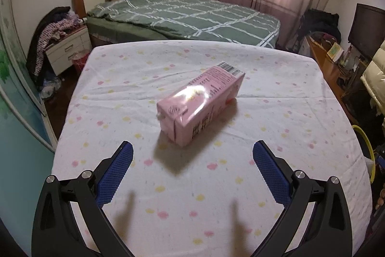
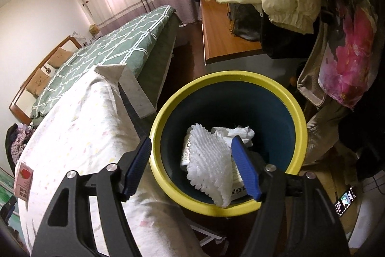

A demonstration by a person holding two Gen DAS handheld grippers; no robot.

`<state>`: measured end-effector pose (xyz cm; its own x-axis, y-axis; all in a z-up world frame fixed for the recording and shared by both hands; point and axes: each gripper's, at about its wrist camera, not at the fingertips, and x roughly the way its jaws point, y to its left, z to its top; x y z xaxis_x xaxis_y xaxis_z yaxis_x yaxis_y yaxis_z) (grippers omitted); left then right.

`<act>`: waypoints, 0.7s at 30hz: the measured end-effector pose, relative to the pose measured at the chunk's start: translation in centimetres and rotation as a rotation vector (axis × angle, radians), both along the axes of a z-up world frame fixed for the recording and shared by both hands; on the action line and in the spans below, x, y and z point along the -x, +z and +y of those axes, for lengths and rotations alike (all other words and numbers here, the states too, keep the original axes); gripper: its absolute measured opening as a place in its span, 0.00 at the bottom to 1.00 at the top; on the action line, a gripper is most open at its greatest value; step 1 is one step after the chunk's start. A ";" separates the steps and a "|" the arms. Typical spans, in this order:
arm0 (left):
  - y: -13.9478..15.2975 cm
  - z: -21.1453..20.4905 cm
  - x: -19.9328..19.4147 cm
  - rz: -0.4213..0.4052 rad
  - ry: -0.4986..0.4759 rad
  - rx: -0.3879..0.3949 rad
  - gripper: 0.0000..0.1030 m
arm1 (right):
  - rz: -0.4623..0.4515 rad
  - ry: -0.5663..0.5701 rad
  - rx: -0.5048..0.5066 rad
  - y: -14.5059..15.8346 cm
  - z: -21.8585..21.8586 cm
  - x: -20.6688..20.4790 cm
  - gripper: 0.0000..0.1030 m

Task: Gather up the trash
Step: 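Grasp the pink strawberry milk carton with the left tool and lift it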

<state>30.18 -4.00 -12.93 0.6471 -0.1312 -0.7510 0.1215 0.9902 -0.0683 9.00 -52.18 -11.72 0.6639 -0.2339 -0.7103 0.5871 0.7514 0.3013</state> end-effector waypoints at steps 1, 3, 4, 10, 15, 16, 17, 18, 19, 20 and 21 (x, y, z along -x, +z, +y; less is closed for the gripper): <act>-0.1 0.0 -0.7 0.002 -0.004 -0.005 0.95 | -0.004 0.002 -0.001 0.0 -0.1 0.1 0.64; -0.4 0.1 -2.1 -0.004 -0.014 -0.015 0.95 | -0.008 0.004 -0.003 0.1 -0.2 0.3 0.64; -0.5 0.1 -2.7 -0.002 -0.016 -0.022 0.95 | -0.011 0.004 -0.006 0.1 -0.2 0.4 0.64; -1.6 0.1 -6.0 0.027 -0.063 -0.002 0.95 | -0.028 -0.005 -0.008 0.7 -0.6 0.8 0.65; -2.4 -1.4 -6.8 0.059 -0.122 0.006 0.77 | -0.034 0.001 -0.005 1.0 -0.2 0.9 0.65; -2.4 -1.9 -6.7 0.064 -0.140 0.006 0.73 | -0.035 0.002 -0.005 1.1 -0.2 0.9 0.65; -2.5 -2.5 -6.4 0.066 -0.158 0.000 0.69 | -0.036 0.003 -0.006 1.1 -0.1 0.9 0.65; -2.4 -3.1 -6.3 0.066 -0.173 -0.017 0.69 | -0.037 0.005 -0.007 1.1 -0.1 0.9 0.65; -2.4 -3.6 -6.2 0.063 -0.179 -0.038 0.69 | -0.038 0.008 -0.009 1.1 0.0 0.8 0.65; -2.4 -3.9 -6.3 0.063 -0.177 -0.051 0.69 | -0.038 0.010 -0.009 1.1 0.1 0.8 0.65; -2.4 -4.2 -6.7 0.070 -0.172 -0.059 0.69 | -0.037 0.013 -0.010 1.1 0.1 0.8 0.65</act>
